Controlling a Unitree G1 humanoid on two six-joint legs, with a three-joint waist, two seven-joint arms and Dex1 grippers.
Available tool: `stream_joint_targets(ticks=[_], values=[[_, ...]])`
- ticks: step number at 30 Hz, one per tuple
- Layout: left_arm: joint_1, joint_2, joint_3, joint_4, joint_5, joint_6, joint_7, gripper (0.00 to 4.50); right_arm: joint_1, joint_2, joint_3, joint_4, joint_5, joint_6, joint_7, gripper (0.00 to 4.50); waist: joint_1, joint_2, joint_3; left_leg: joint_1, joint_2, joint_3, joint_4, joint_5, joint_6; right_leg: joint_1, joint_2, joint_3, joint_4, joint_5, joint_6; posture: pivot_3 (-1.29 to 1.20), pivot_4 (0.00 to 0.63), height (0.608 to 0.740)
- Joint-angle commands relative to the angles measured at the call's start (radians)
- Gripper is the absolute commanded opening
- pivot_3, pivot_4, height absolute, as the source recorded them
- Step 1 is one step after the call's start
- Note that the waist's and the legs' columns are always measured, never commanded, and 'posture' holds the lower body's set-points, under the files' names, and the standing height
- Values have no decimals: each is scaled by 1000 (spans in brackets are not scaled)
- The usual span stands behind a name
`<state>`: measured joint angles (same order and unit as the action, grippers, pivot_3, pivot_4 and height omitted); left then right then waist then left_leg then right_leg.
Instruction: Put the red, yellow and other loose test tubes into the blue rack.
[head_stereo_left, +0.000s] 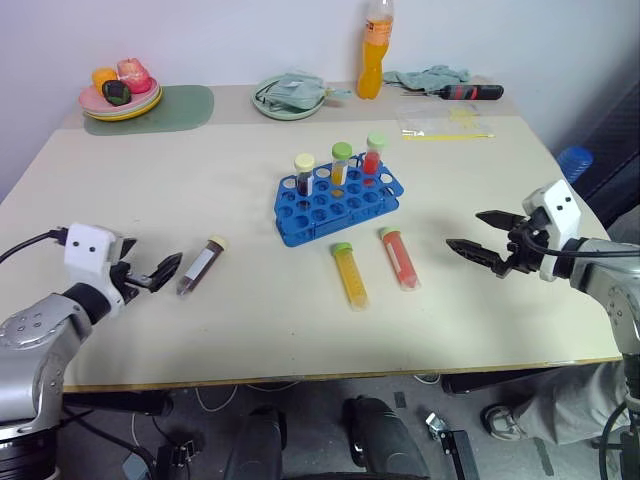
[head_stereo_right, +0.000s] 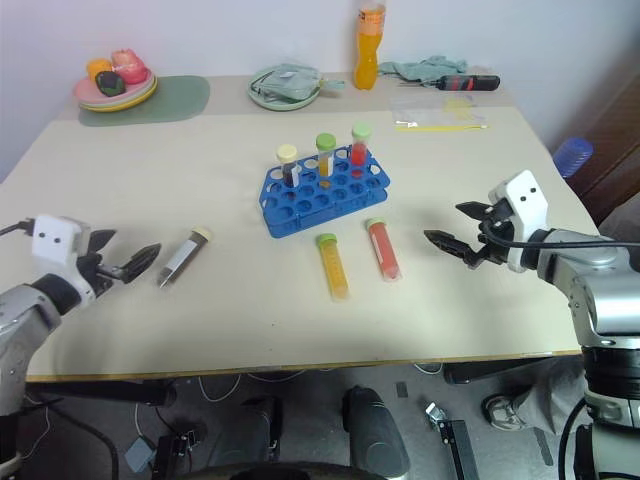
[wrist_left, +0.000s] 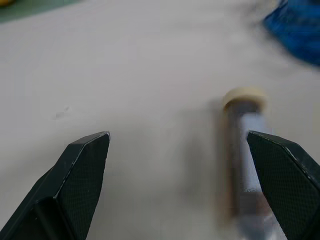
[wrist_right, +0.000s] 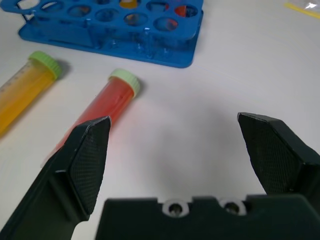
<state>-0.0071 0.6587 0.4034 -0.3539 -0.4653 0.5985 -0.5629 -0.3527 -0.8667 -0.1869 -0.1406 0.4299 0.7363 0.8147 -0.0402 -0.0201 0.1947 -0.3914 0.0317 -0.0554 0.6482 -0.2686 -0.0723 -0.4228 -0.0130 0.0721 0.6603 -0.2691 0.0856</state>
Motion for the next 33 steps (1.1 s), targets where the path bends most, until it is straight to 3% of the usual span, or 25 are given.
stream_joint_targets(ticks=[1, 4, 7, 11, 17, 27, 30, 33], values=[[15, 5, -120, -114, -34, -67, -127, 4488, -94, -41, 44, -165, 52, 232, -57, 4500, -1, 1, 0, 0, 0, 0, 0, 0, 0, 0, 0, 0, 0, 0, 0, 0, 150, 740], [28, 28, -243, -145, 20, -129, -206, 4488, -243, 3, 99, -209, 91, 551, -154, 4500, -8, 1, 0, 0, 0, 0, -1, 0, 0, 0, 0, 1, 0, 0, 0, 0, 150, 740], [5, 20, -333, -141, 29, -174, -266, 4488, -432, 146, 142, -156, 92, 849, -287, 4500, -11, 1, 0, 1, 1, 0, 0, 0, 0, -1, 2, 2, 1, 0, -1, 0, 150, 740], [-45, -17, -404, -95, 69, -228, -269, 4488, -543, 222, 253, 44, 157, 878, -506, 4500, 1, 1, 0, -1, 0, 0, 0, 0, 0, -2, 1, 1, 1, 0, -1, 0, 150, 740], [-40, -38, -416, -80, 87, -268, -261, 4488, -689, 263, 380, 283, 367, 878, -770, 4500, -5, 1, 0, -3, 0, 2, 0, -1, 2, -4, 0, 1, -1, 1, -1, 0, 150, 740], [23, -56, -412, -135, 102, -292, -211, 4488, -753, 320, 424, 492, 553, 878, -1079, 4500, -4, 1, 0, -3, 0, 1, 0, -2, 4, -5, 1, 1, 0, 1, -1, 0, 150, 740], [25, -60, -420, -130, 109, -302, -203, 4500, -753, 332, 422, 518, 585, 878, -1143, 3275, -5, 1, 0, -3, 0, 1, 0, -2, 4, -5, 1, 1, 0, 1, -1, 0, 150, 740], [21, -62, -420, -119, 114, -312, -203, 4500, -749, 334, 414, 527, 610, 878, -1200, 1665, -5, 1, 0, -3, 1, 1, 0, -2, 4, -5, 1, 1, 0, 0, -1, 0, 150, 740]])
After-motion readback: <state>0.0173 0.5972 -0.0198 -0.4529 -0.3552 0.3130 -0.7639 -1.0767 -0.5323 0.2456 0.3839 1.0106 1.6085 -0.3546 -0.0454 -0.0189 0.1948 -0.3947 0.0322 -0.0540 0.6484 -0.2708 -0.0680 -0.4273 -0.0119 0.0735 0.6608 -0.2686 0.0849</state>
